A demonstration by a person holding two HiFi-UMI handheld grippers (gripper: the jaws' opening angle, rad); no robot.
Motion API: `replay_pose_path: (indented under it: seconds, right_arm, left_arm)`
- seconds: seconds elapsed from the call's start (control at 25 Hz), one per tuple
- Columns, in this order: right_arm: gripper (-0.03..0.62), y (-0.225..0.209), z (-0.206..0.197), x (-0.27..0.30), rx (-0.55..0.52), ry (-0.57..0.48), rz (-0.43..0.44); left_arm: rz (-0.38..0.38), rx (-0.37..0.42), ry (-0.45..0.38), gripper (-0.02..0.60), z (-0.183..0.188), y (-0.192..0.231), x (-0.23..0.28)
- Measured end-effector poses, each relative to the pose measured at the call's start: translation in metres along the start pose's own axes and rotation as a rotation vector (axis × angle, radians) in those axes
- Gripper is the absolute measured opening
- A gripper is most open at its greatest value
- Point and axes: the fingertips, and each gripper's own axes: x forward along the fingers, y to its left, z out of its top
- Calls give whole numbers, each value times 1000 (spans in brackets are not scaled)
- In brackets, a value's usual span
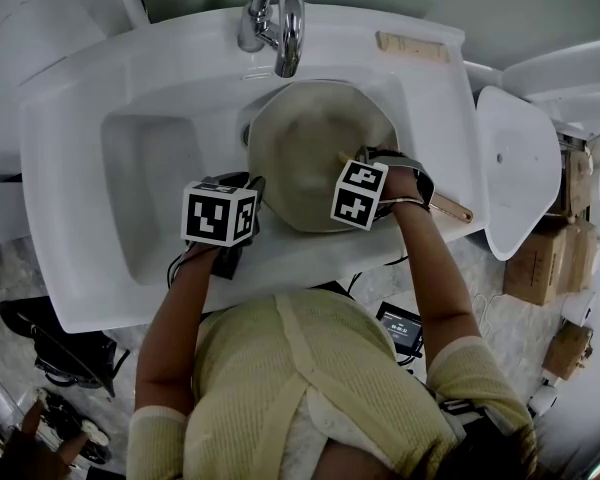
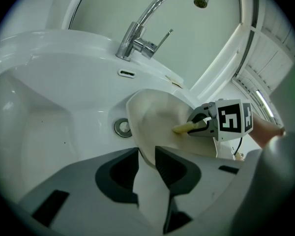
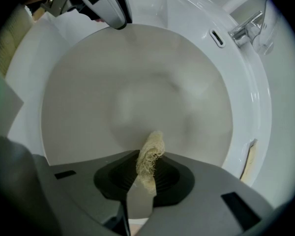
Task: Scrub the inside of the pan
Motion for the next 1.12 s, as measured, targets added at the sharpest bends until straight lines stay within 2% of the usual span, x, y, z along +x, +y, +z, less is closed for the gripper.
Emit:
replay_pose_path:
  seconds: [1.12]
  right_arm:
    - [83,66,43,-27,-53,-131,225]
  left_arm:
    - [-8,20,-3,146,-12,-6,-12]
